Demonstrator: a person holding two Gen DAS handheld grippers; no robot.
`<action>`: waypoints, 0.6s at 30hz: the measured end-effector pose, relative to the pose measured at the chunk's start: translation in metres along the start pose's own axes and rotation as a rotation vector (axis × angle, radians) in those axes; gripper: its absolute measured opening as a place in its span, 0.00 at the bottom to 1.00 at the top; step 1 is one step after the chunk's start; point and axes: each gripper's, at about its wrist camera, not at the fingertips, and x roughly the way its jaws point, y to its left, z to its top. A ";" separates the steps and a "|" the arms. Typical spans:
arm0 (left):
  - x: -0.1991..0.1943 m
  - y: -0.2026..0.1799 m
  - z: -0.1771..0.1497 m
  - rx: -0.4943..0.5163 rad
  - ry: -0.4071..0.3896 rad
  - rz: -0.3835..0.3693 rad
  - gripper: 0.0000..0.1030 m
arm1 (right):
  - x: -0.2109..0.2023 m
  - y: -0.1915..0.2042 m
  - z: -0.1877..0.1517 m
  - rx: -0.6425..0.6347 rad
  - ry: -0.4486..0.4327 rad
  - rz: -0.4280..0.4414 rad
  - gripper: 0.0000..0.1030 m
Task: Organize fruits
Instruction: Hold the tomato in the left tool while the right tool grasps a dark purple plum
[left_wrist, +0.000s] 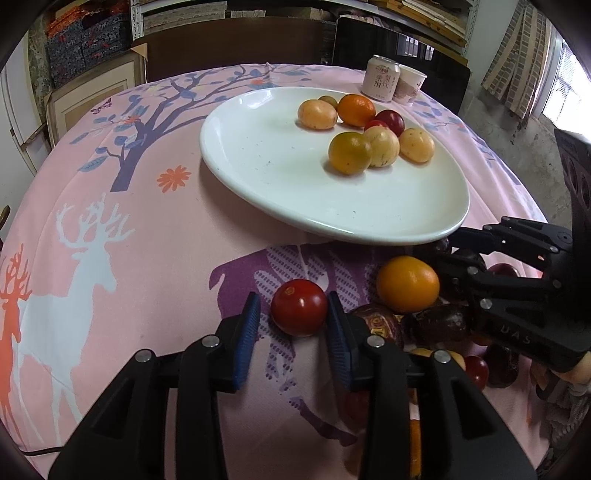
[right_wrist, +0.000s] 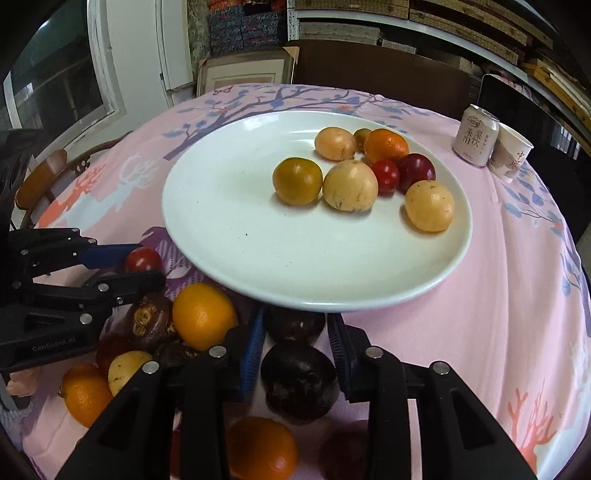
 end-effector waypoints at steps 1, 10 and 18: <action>0.000 0.000 0.000 0.000 0.002 0.000 0.36 | -0.001 0.002 -0.001 -0.015 -0.003 -0.007 0.31; 0.001 0.000 0.000 -0.001 0.003 0.001 0.36 | -0.011 0.004 -0.005 -0.036 0.020 0.002 0.30; 0.001 0.001 0.000 0.002 0.003 0.003 0.37 | 0.002 0.004 0.004 -0.022 0.038 0.000 0.32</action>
